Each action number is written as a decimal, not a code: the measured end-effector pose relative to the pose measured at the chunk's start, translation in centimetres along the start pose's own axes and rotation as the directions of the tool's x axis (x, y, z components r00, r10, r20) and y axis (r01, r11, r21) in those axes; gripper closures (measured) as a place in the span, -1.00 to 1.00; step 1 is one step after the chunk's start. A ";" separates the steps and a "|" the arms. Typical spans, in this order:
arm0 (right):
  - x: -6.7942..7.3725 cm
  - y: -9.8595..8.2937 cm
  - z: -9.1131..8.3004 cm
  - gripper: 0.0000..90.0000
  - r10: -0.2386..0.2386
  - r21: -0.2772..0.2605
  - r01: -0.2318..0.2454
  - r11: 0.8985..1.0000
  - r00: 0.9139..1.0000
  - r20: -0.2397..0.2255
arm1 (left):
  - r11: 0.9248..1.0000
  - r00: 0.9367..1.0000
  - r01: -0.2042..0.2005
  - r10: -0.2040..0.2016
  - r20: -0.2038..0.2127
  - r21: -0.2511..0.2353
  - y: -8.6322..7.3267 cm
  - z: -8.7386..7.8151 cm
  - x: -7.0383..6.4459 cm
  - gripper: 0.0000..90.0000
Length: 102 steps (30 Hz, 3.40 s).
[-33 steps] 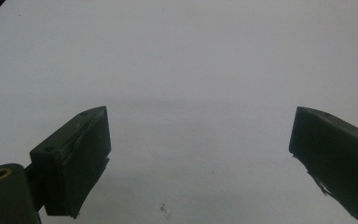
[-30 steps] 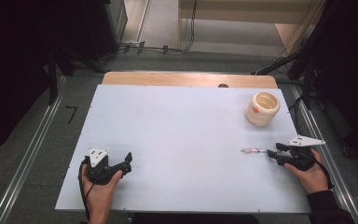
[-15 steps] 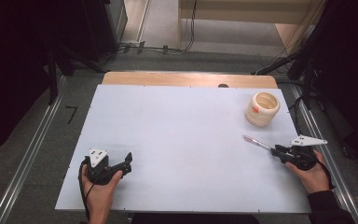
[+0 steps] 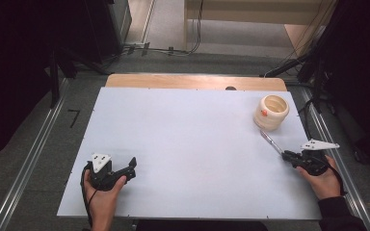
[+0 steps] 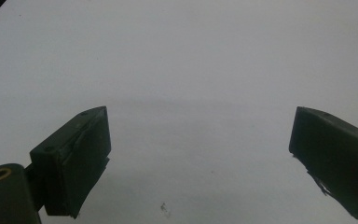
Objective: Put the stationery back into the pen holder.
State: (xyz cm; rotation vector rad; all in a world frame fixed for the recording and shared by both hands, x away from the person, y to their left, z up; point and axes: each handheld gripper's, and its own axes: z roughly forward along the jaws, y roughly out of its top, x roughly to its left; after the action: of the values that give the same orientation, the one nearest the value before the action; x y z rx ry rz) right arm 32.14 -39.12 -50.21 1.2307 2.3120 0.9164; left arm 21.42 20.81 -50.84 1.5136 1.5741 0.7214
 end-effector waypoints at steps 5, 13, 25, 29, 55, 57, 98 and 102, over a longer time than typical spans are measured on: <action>0.3 0.0 -0.1 0.74 -0.004 0.005 0.004 1.000 1.000 0.008 | 1.000 1.000 0.001 -0.001 0.002 -0.003 0.0 0.0 0.0 -0.87; 0.3 0.0 -0.1 0.74 -0.003 0.008 0.003 1.000 1.000 0.007 | 1.000 1.000 0.000 0.000 0.001 -0.001 0.0 0.0 0.0 -0.87; 0.5 0.0 -0.2 0.75 -0.014 0.009 0.014 1.000 1.000 0.004 | 1.000 1.000 0.000 0.000 0.004 -0.004 0.0 0.0 0.0 -0.87; 0.5 0.1 -0.5 0.75 -0.016 0.001 0.016 1.000 1.000 0.003 | 1.000 1.000 0.000 0.000 0.004 -0.004 0.0 -0.1 0.0 -0.87; 1.1 0.4 -2.9 0.75 -0.019 -0.052 0.018 0.998 1.000 -0.004 | 1.000 1.000 -0.004 0.004 0.004 -0.003 0.0 -0.1 -0.1 -0.87; 1.1 0.4 -3.0 0.75 -0.024 -0.053 0.024 0.998 1.000 0.000 | 1.000 1.000 -0.004 0.004 0.005 -0.004 0.0 -0.1 -0.1 -0.87; 1.0 2.0 -5.8 0.75 -0.010 -0.139 0.014 0.990 0.999 0.033 | 1.000 1.000 -0.010 0.010 0.006 -0.013 0.1 -0.2 -0.2 -0.87; 0.9 2.3 -6.1 0.75 -0.008 -0.148 0.013 0.989 0.999 0.036 | 1.000 1.000 -0.010 0.010 0.006 -0.012 0.1 -0.2 -0.3 -0.87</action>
State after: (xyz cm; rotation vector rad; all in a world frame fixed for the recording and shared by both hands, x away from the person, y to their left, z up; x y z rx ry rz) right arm 29.49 -39.67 -44.22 1.1626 2.1781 1.0336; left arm 21.31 20.57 -50.62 1.5145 1.5558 0.7303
